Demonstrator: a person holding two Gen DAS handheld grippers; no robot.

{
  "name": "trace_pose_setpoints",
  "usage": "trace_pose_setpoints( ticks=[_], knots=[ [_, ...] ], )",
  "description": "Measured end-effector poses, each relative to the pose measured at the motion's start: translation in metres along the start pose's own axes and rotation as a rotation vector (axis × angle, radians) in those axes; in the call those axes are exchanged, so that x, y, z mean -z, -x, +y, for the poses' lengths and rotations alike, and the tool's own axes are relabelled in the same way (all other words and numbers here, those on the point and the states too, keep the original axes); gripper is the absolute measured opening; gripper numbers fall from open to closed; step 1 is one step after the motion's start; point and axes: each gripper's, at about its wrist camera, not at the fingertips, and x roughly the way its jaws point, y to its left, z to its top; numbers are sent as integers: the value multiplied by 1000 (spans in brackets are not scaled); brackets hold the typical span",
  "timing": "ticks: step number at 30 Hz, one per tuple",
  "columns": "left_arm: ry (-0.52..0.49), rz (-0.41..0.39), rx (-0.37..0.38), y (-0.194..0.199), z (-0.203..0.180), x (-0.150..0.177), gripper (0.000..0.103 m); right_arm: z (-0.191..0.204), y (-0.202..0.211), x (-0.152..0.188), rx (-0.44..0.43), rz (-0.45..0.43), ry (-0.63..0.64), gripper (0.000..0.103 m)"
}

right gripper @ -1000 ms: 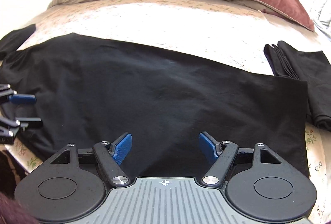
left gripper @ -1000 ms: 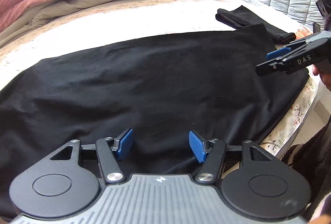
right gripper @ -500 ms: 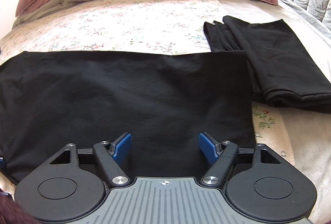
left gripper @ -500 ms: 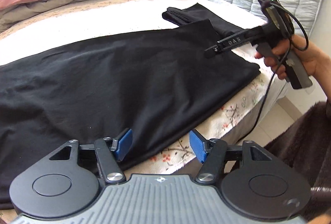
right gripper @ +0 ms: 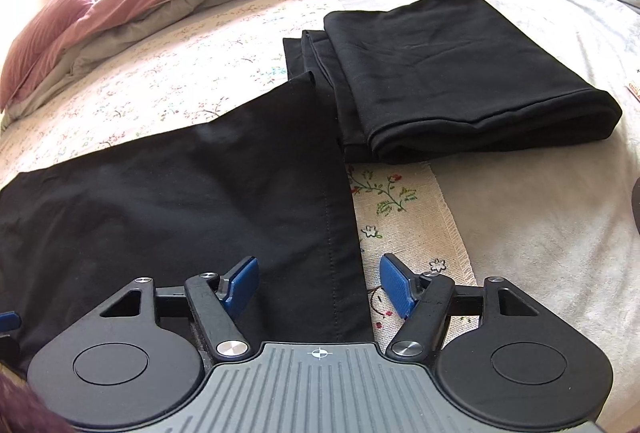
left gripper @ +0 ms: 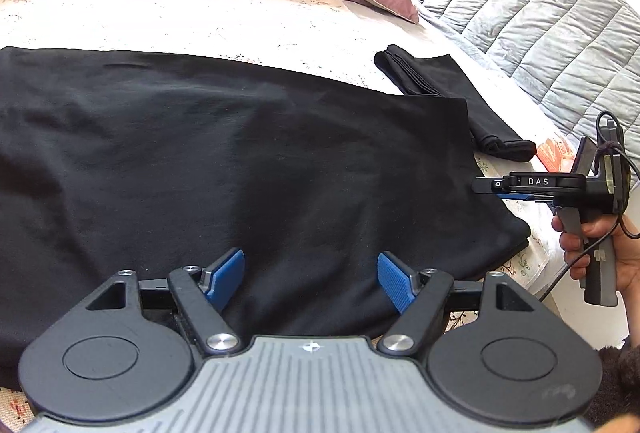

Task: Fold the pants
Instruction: 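Grasp the pant leg hem edge with the right tool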

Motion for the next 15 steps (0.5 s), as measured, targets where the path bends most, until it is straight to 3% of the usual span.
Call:
trace_pose_setpoints(
  ticks=[8,11,13,15],
  knots=[
    [32,11,5,-14,-4,-2,84,10,-8,3,5,20,75,46],
    [40,14,6,-18,-6,-3,84,16,-10,3,14,28,101,35],
    [36,12,5,-20,-8,-5,84,18,-10,2,-4,32,102,20],
    [39,11,8,-23,-10,-8,84,20,-9,2,-19,31,103,13]
  ],
)
